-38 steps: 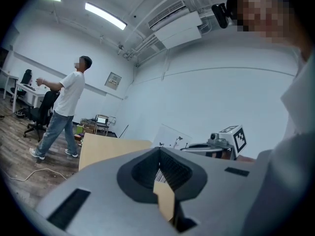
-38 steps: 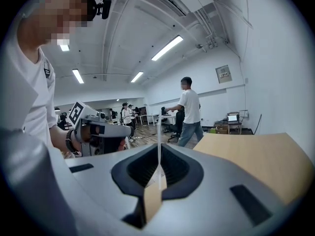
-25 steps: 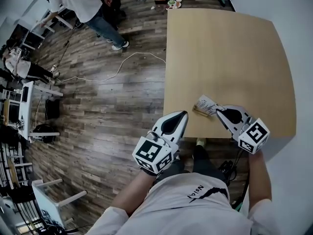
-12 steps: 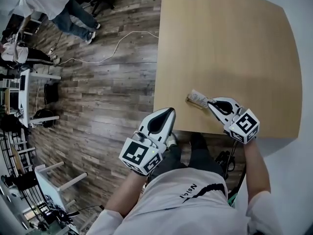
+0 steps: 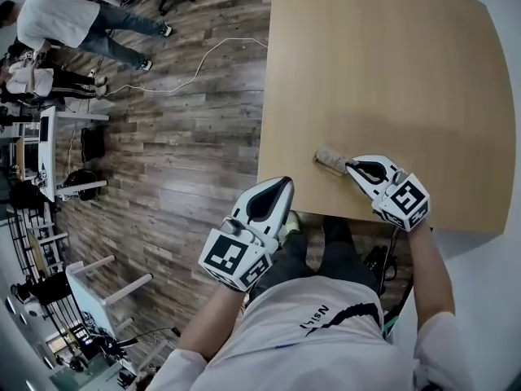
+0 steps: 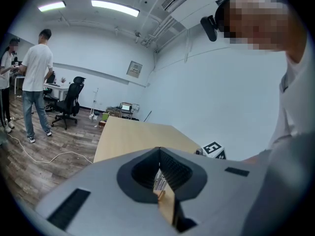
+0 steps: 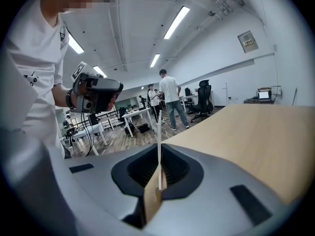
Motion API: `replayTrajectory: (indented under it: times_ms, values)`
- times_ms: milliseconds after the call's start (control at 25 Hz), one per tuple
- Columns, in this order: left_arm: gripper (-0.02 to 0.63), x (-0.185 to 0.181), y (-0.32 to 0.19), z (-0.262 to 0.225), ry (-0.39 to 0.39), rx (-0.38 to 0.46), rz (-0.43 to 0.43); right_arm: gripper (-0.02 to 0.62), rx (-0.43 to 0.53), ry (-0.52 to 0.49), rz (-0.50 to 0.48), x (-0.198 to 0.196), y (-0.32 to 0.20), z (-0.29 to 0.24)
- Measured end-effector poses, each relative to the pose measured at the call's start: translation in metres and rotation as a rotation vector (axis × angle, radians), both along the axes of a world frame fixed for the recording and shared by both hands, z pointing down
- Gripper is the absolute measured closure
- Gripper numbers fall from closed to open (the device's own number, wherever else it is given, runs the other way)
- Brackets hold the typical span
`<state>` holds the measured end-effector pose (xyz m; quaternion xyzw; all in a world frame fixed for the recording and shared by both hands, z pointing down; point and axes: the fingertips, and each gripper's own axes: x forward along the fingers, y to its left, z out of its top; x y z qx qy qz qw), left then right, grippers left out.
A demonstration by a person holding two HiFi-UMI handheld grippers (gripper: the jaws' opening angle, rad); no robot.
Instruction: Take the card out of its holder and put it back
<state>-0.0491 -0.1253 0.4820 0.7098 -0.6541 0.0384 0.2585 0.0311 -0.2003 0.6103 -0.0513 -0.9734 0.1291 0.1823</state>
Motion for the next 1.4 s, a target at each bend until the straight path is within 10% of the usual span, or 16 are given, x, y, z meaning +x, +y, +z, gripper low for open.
replayTrajectory:
  times_ms: [920,1400]
  values:
    - [0.594,-0.012,-0.009,0.006,0.026,0.015,-0.001,0.552,0.005,0.178,-0.038,-0.004,0.005,0.061]
    - [0.594,-0.019,0.041,-0.049,0.068,0.094,0.076,0.529,0.088,0.26,0.218,0.041,0.039,-0.035]
